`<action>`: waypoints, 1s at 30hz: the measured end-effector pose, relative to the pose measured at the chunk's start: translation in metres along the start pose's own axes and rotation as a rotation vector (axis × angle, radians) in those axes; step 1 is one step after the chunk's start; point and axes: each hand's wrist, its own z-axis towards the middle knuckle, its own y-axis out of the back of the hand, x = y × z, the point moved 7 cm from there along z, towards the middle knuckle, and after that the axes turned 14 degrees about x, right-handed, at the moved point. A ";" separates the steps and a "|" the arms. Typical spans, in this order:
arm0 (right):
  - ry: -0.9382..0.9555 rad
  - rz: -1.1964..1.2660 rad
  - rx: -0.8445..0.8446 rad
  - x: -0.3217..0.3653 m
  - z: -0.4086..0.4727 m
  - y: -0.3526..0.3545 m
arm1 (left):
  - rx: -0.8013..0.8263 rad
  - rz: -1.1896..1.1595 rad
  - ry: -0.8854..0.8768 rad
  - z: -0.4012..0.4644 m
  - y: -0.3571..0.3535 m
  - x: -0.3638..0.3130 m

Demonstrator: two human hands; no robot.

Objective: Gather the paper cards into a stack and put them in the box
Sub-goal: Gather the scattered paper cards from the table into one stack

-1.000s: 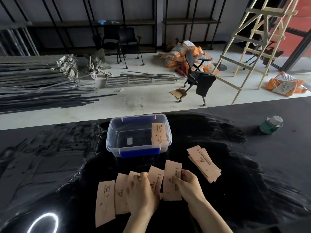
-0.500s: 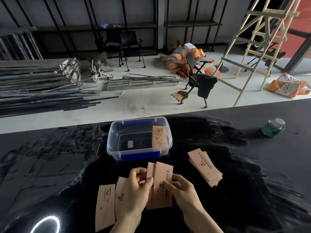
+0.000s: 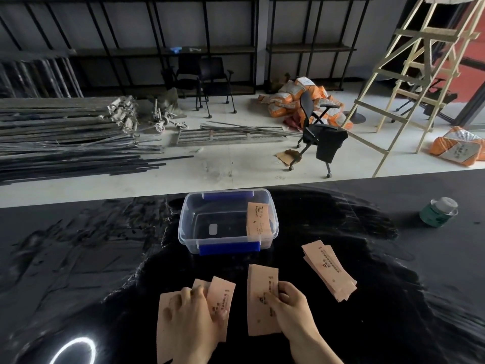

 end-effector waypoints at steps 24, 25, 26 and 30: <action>-0.007 0.082 0.007 0.000 0.004 -0.024 | -0.086 -0.584 -0.247 -0.007 0.005 -0.001; -0.023 0.088 0.001 -0.001 0.004 -0.023 | -0.128 -0.452 -0.206 -0.006 0.008 0.005; -0.036 0.090 -0.006 -0.002 0.005 -0.022 | -0.144 -0.306 -0.156 -0.005 0.010 0.010; -0.065 0.082 -0.022 -0.004 0.006 -0.021 | -0.117 0.055 -0.099 -0.006 0.014 0.008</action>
